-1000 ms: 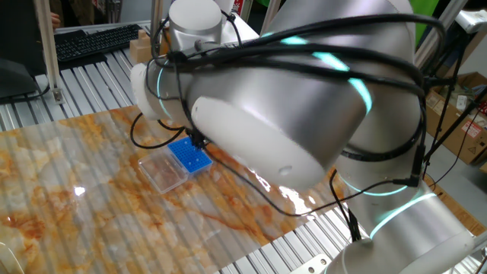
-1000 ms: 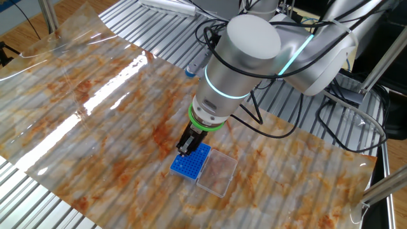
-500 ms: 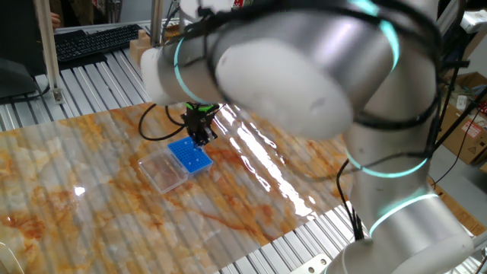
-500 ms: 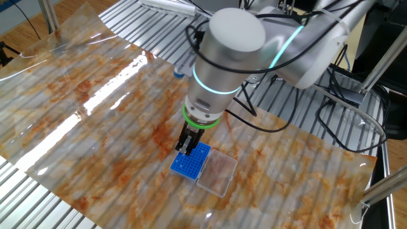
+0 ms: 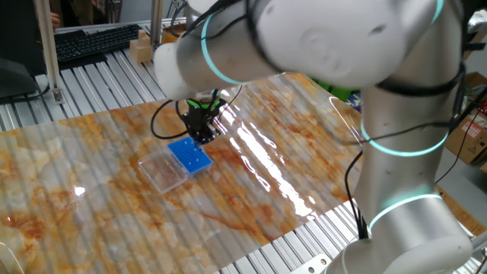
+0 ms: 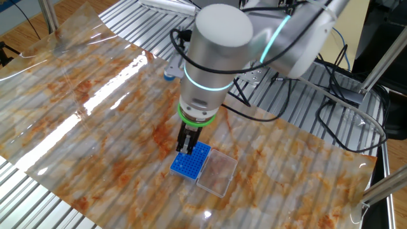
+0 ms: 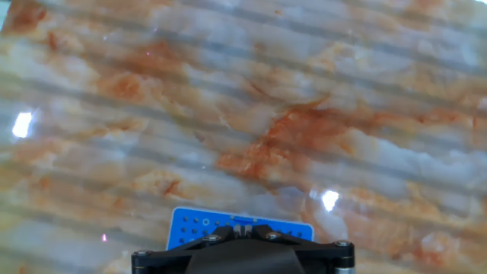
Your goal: Insert a small pipette tip into the holder for small pipette tips
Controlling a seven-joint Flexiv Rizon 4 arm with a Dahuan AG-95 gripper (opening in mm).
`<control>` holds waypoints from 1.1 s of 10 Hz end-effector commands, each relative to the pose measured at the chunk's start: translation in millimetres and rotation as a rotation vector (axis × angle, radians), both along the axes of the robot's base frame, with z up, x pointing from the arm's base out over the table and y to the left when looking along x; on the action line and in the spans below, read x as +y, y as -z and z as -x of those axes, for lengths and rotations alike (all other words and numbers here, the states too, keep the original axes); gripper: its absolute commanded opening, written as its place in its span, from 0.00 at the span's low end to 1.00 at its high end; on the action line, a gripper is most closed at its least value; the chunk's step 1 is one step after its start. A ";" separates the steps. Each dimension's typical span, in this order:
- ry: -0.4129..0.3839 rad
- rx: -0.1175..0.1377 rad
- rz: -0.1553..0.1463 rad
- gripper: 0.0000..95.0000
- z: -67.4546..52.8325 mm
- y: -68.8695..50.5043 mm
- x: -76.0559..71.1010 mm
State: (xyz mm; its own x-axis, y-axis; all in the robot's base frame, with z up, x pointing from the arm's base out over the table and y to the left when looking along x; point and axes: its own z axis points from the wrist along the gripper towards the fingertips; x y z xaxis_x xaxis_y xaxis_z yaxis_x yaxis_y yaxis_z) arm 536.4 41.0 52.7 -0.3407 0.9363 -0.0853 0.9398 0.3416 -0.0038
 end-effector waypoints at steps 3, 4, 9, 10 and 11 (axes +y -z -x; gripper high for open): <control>-0.185 0.011 -0.055 0.00 1.8 -4.6 -7.9; -0.274 0.013 -0.069 0.00 1.5 -4.8 -11.5; -0.526 0.013 -0.109 0.00 0.5 -3.8 -17.3; -0.578 0.010 -0.123 0.00 0.4 -3.8 -17.3; -0.629 0.009 -0.125 0.00 0.4 -3.7 -17.4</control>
State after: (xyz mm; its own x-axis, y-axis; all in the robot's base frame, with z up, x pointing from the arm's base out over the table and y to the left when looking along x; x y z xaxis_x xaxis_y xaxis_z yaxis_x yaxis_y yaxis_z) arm 536.0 24.5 56.5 -0.7766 0.6298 0.0124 0.6295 0.7753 0.0518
